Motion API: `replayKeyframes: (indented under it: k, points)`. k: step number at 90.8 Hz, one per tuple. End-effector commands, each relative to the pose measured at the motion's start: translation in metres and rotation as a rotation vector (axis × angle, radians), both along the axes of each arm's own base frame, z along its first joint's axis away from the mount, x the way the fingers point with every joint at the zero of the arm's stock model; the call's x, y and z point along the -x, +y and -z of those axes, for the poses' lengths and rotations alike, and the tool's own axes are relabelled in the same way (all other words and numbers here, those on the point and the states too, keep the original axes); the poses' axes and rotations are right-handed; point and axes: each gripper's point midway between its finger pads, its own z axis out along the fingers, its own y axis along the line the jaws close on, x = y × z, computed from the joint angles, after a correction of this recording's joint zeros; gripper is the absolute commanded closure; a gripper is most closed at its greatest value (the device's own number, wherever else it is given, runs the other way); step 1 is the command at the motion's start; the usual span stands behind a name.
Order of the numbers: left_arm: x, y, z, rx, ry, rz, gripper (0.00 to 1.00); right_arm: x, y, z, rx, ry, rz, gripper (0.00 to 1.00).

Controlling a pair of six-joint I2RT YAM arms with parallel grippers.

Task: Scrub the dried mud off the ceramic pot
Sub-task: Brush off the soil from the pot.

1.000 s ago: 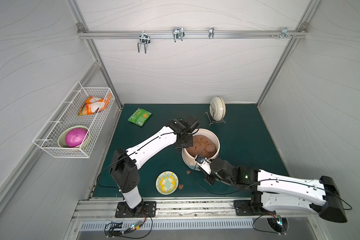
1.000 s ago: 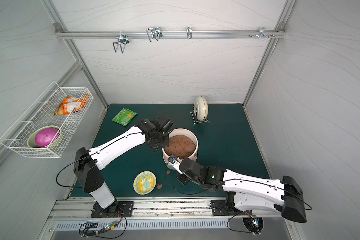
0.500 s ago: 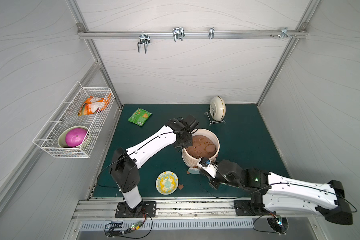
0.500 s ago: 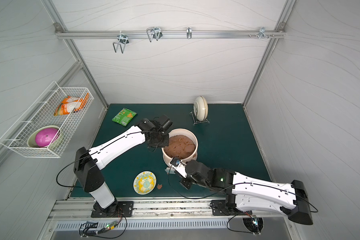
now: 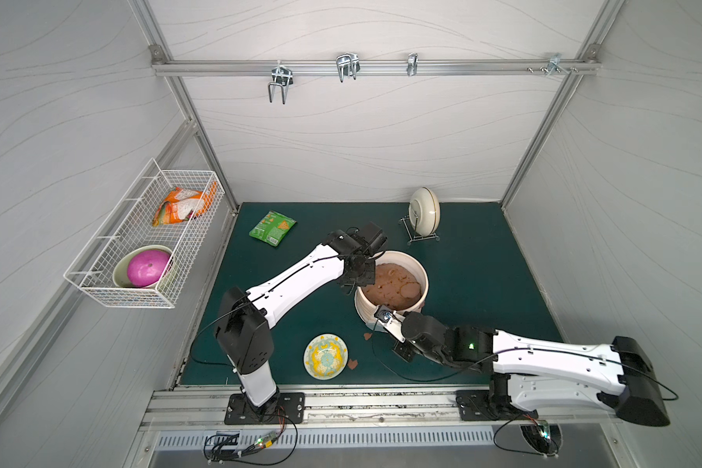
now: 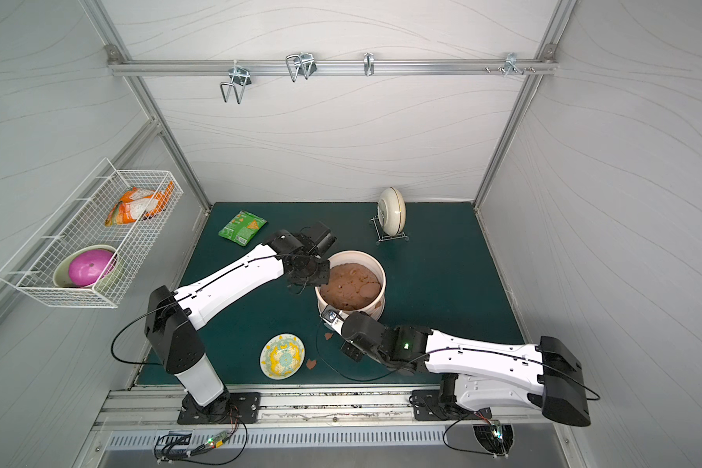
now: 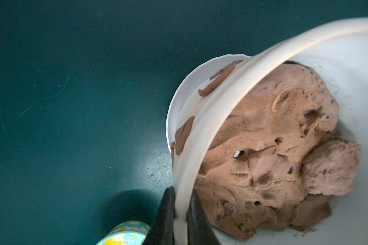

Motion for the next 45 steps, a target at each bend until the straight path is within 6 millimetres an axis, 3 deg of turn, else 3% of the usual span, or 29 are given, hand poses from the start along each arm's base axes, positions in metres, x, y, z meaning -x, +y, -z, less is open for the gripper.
replayKeyframes:
  k: [1, 9, 23, 45]
  points:
    - [-0.012, -0.016, 0.012, 0.013, -0.011, 0.092, 0.88, 0.001, -0.022, 0.013, 0.081, 0.030, 0.053, 1.00]
    - [-0.012, -0.017, 0.011, 0.014, -0.015, 0.118, 0.87, 0.011, -0.019, 0.010, 0.030, 0.067, 0.031, 1.00]
    - [-0.015, -0.021, 0.005, 0.001, -0.033, 0.208, 0.86, 0.030, -0.006, -0.014, -0.152, 0.143, -0.079, 1.00]
    - [-0.023, -0.017, -0.009, -0.037, -0.095, 0.264, 0.86, 0.029, 0.000, -0.039, -0.309, 0.227, -0.132, 1.00]
